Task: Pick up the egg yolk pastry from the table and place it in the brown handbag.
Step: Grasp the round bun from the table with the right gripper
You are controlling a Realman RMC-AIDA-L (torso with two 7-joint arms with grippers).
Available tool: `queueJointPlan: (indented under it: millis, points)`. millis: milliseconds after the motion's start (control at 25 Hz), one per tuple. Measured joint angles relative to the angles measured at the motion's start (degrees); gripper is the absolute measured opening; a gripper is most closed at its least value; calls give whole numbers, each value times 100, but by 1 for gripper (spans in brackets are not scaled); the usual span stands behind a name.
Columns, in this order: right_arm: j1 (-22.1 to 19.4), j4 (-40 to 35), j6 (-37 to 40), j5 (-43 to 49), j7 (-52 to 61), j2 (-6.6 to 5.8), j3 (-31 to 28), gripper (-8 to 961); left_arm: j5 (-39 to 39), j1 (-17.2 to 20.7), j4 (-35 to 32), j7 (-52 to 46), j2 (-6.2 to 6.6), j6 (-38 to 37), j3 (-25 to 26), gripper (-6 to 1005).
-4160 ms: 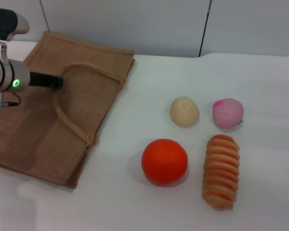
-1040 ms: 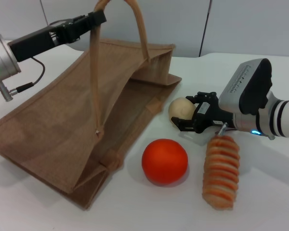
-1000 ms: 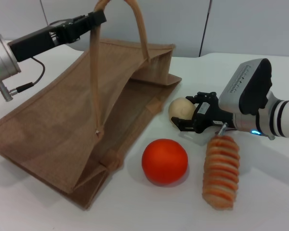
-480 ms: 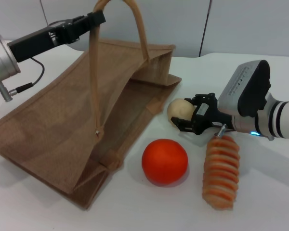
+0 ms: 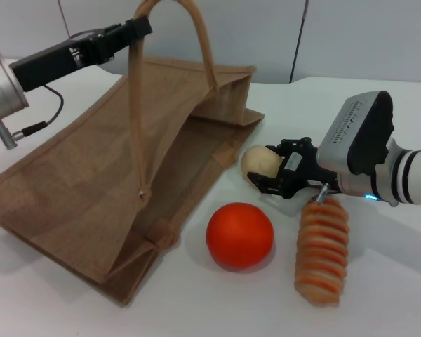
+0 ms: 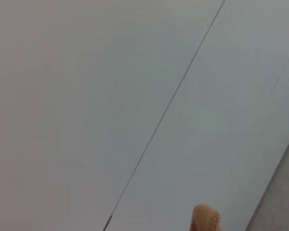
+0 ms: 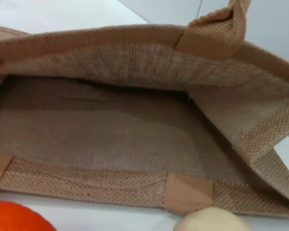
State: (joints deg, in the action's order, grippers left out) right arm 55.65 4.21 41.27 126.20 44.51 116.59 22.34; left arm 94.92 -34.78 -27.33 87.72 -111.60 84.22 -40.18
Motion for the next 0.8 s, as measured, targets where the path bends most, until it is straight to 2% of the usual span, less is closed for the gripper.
queueJointPlan:
  millis: [360, 440, 640, 800]
  points:
    - [-10, -9, 27, -44, -4, -11, -81, 624, 0, 34, 9, -7, 16, 44, 68, 206]
    - [-9, -18, 126, -46, -4, -17, -119, 598, 0, 34, 9, -10, 20, 46, 70, 208]
    - [-45, -140, 636, -50, -4, -28, -252, 597, 0, 43, 9, -28, 39, 66, 72, 213]
    - [-100, -215, 748, -52, 8, -30, -300, 596, 0, 43, 9, -31, 45, 94, 71, 217]
